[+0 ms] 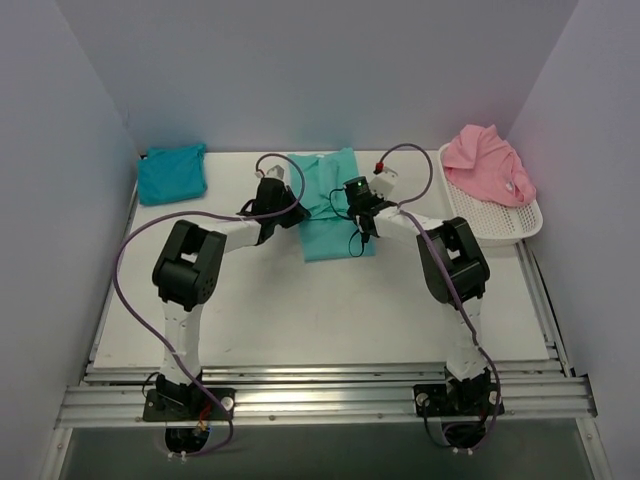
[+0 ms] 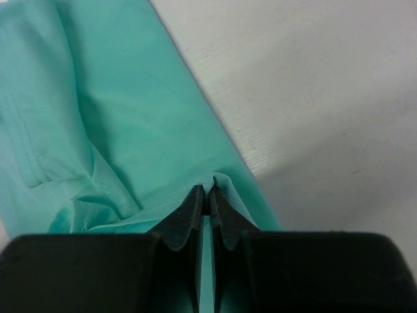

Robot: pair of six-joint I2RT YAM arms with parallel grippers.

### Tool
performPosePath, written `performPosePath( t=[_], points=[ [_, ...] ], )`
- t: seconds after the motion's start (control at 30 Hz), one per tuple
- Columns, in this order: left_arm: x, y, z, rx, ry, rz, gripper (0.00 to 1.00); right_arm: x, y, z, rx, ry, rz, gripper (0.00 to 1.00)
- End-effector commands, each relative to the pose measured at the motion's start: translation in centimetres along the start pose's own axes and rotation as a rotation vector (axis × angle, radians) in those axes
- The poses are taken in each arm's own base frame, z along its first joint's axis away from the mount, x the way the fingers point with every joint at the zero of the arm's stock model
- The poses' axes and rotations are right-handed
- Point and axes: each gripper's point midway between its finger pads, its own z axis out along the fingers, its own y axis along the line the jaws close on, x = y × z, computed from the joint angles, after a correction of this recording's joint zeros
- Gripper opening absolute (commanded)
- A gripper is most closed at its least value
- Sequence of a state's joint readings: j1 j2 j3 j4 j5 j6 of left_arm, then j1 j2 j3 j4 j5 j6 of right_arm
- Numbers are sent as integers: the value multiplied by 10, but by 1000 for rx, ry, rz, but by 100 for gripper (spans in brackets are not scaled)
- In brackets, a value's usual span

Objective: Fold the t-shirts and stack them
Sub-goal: Fold the tshirt

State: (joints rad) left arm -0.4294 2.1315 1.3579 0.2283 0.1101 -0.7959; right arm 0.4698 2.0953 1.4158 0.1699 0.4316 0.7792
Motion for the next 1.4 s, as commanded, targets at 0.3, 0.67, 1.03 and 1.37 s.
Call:
performPosePath(
  t=[0.3,0.67,1.03,1.37],
  points=[
    [-34,-9,14,62,-95,7,84,1,1,32,-25,-48,22,70],
    [-61,-20,5,83,-142,30,94,-86,40,-15,-119,-230,69,94],
    [-115,-41,-89,50,-299,89,94,-108,2,-102,-120,-305,50,95],
    [-98,-51,-157,132,-326,153,94,-60,-36,-160,-169,-246,89,95]
  ],
)
